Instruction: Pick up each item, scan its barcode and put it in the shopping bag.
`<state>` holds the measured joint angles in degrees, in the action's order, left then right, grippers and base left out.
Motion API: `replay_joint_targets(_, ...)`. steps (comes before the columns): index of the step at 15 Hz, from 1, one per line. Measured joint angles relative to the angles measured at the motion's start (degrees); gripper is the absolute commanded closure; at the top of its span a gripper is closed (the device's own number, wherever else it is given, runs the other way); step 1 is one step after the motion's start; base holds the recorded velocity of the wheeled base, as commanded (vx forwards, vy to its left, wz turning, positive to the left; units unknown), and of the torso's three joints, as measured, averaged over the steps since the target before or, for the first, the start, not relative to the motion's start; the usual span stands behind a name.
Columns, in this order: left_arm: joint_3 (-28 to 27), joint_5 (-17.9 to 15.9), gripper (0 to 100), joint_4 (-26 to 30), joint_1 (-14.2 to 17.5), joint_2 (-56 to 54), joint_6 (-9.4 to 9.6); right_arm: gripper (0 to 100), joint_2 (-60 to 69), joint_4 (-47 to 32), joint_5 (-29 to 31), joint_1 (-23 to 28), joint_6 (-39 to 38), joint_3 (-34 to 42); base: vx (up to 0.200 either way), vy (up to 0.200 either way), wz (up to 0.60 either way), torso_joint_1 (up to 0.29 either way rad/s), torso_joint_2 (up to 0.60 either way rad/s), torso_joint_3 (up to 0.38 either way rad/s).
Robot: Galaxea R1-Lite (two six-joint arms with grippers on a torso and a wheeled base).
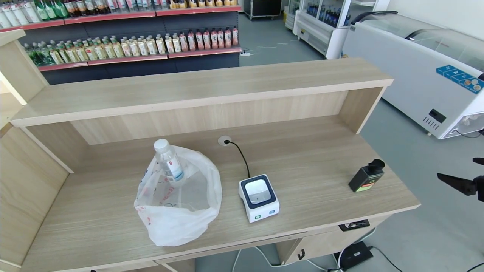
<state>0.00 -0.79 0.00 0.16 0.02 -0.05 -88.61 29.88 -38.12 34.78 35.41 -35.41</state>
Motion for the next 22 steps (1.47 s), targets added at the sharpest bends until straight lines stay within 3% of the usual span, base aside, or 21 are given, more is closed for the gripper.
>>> replay_joint_targets(2,0.00,0.00,0,0.00,-0.02,0.00,-0.02,0,-3.41,0.11,-8.92,3.45,6.57,-0.63,0.000,0.000,0.00,0.000,0.00,0.000)
replay_joint_targets(8,0.00,-0.02,0,0.00,0.00,0.00,-0.02,0,-9.97,0.28,-10.90,9.46,8.40,-2.16,0.000,0.000,0.00,0.000,0.00,0.000)
replay_joint_targets(12,0.00,0.00,0,0.00,0.00,0.00,-0.02,0,-13.81,0.39,-16.29,12.11,8.18,-4.06,0.000,0.000,0.00,0.000,0.00,0.000)
replay_joint_targets(15,0.00,0.00,0,0.00,0.00,0.00,-0.02,0,-18.19,0.48,-19.93,11.30,8.11,-8.46,0.000,0.000,0.00,0.000,0.00,0.000)
replay_joint_targets(22,0.00,-0.02,0,0.00,0.00,0.00,-0.02,0,-26.19,0.48,-20.99,3.56,8.02,-15.25,0.000,0.000,0.00,0.000,0.00,0.000)
